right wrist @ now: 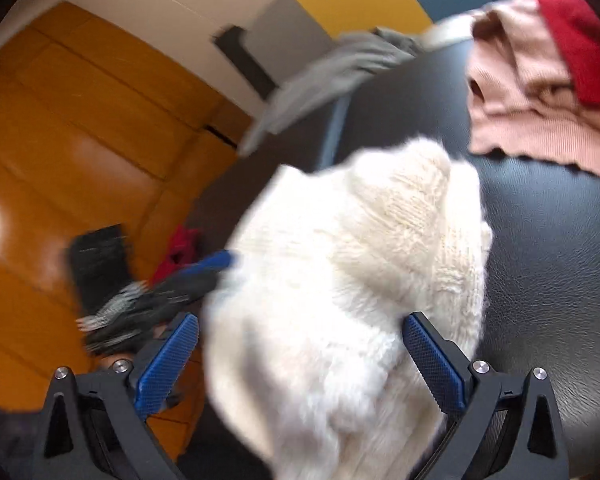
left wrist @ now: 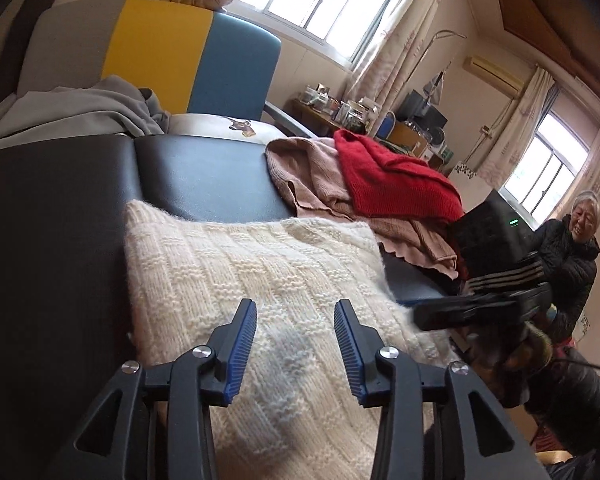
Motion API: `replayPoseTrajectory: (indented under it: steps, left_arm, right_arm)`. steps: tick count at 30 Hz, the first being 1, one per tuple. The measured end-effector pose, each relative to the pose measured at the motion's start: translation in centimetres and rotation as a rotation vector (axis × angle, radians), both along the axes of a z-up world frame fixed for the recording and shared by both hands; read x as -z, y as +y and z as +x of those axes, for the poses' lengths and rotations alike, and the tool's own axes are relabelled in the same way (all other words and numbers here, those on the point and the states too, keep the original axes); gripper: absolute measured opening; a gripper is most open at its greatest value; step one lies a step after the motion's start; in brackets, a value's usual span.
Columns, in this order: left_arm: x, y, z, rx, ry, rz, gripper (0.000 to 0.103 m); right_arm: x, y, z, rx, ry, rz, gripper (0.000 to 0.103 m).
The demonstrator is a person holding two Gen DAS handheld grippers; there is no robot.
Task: Fold clothes
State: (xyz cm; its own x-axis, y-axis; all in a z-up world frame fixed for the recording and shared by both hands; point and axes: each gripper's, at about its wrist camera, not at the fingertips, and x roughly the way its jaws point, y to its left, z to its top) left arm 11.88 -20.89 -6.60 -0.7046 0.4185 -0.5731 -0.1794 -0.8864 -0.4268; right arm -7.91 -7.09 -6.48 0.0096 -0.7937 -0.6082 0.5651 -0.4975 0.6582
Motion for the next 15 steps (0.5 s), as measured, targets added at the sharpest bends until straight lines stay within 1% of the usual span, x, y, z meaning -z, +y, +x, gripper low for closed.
replayPoseTrajectory:
  steps: [1,2,3,4,5,6,7,8,9,10,11,12,13,14,15]
  left_arm:
    - [-0.1,-0.2,0.1,-0.008,0.002,0.007,0.042]
    - [-0.2,-0.3,0.2,-0.016,0.004,0.015,0.043]
    - [-0.4,-0.3,0.2,-0.023,0.012,0.022,0.043]
    - [-0.7,-0.3,0.2,-0.029,0.021,0.029,0.043]
    - [-0.9,-0.1,0.3,-0.029,0.032,0.029,0.044]
    - [-1.2,0.2,0.3,-0.024,0.044,0.024,0.044]
    - [-1.4,0.5,0.3,-0.017,0.055,0.017,0.046]
    - [-1.4,0.9,0.2,-0.003,0.058,0.004,0.048]
    - [-1.0,1.3,-0.1,0.007,0.045,-0.013,0.048]
    - [-0.3,1.9,-0.5,0.014,0.021,-0.023,0.048]
    - [0.6,2.4,-1.0,0.021,-0.011,-0.031,0.048]
    - [1.1,3.0,-1.0,0.010,-0.018,-0.054,0.048]
    - [1.7,3.5,-1.1,0.000,-0.025,-0.076,0.049]
    - [2.1,4.1,-1.2,-0.008,-0.032,-0.095,0.055]
    - [2.0,4.6,-1.3,-0.003,-0.034,-0.099,0.059]
  right_arm:
    - [0.0,-0.4,0.0,0.011,0.011,0.023,0.102]
    - [0.0,-0.7,0.0,0.022,0.022,0.046,0.098]
    - [-0.3,-1.0,0.1,0.026,0.047,0.073,0.077]
    - [-0.7,-1.1,0.4,0.022,0.090,0.105,0.049]
    - [-1.5,-1.1,0.9,0.023,0.140,0.134,0.039]
    - [-2.7,-0.9,1.4,0.029,0.200,0.161,0.033]
    - [-3.5,-0.9,2.0,0.027,0.270,0.208,0.032]
    - [-4.1,-0.9,2.7,0.015,0.352,0.282,0.030]
    - [-3.9,-0.9,3.1,0.004,0.399,0.347,0.027]
    - [-2.6,-0.6,3.0,-0.004,0.383,0.396,0.027]
    - [-1.3,0.1,2.5,-0.002,0.356,0.410,0.027]
    - [-0.7,0.9,2.0,0.014,0.341,0.398,0.027]
    - [-0.1,1.7,1.5,0.030,0.327,0.385,0.032]
    - [0.5,2.5,1.0,0.045,0.312,0.373,0.039]
    - [0.9,3.1,0.5,0.061,0.305,0.369,0.059]
